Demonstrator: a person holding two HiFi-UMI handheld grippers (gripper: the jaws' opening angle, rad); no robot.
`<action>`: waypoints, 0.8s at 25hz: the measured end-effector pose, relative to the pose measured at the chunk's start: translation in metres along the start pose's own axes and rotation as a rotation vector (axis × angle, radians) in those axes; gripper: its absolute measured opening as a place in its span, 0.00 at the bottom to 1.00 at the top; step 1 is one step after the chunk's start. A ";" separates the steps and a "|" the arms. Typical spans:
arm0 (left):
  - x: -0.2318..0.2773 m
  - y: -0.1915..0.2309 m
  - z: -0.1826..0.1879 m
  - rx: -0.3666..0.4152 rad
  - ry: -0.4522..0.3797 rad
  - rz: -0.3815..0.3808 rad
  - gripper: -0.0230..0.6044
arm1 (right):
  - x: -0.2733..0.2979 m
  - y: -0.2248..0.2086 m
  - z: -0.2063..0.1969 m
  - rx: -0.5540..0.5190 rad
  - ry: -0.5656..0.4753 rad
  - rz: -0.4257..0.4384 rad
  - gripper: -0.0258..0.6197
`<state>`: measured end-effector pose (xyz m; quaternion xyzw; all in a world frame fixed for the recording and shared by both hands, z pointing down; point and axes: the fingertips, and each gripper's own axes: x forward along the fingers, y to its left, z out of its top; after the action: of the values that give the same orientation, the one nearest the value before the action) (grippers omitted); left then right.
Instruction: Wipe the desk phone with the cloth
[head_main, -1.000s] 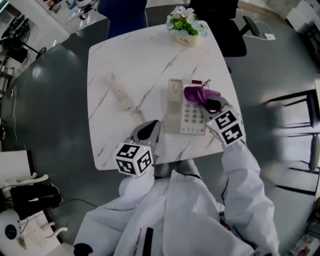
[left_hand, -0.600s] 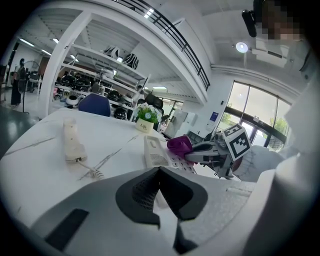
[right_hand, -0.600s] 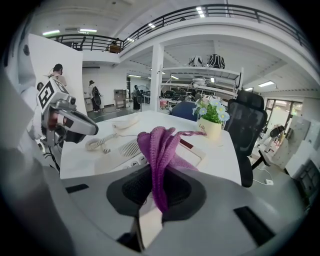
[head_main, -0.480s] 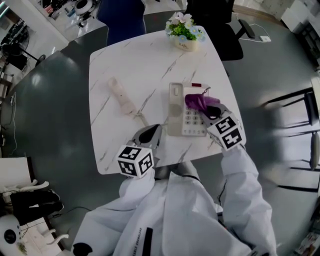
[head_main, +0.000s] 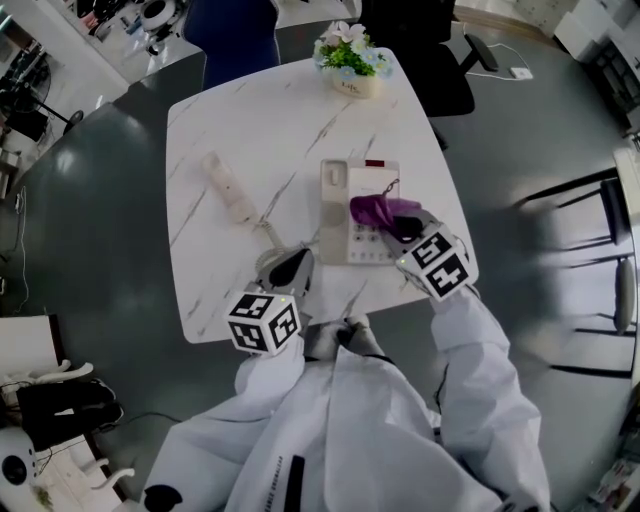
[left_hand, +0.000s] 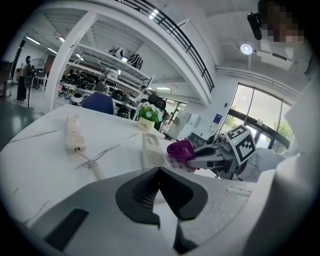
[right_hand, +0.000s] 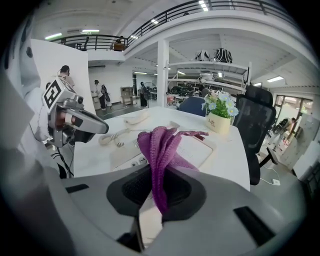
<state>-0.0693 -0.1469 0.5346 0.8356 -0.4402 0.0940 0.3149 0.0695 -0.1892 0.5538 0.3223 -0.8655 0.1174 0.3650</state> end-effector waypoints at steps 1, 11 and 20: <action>-0.001 -0.003 -0.001 -0.002 0.001 0.000 0.03 | -0.002 0.003 -0.002 0.001 0.002 0.008 0.10; -0.012 -0.018 -0.014 -0.016 -0.008 0.019 0.03 | -0.005 0.018 -0.015 -0.015 0.007 0.055 0.10; -0.024 -0.018 -0.019 -0.033 -0.030 0.051 0.03 | -0.010 0.034 -0.028 -0.014 0.049 0.134 0.10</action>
<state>-0.0675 -0.1118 0.5308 0.8201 -0.4675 0.0821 0.3195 0.0680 -0.1461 0.5674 0.2580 -0.8767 0.1437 0.3798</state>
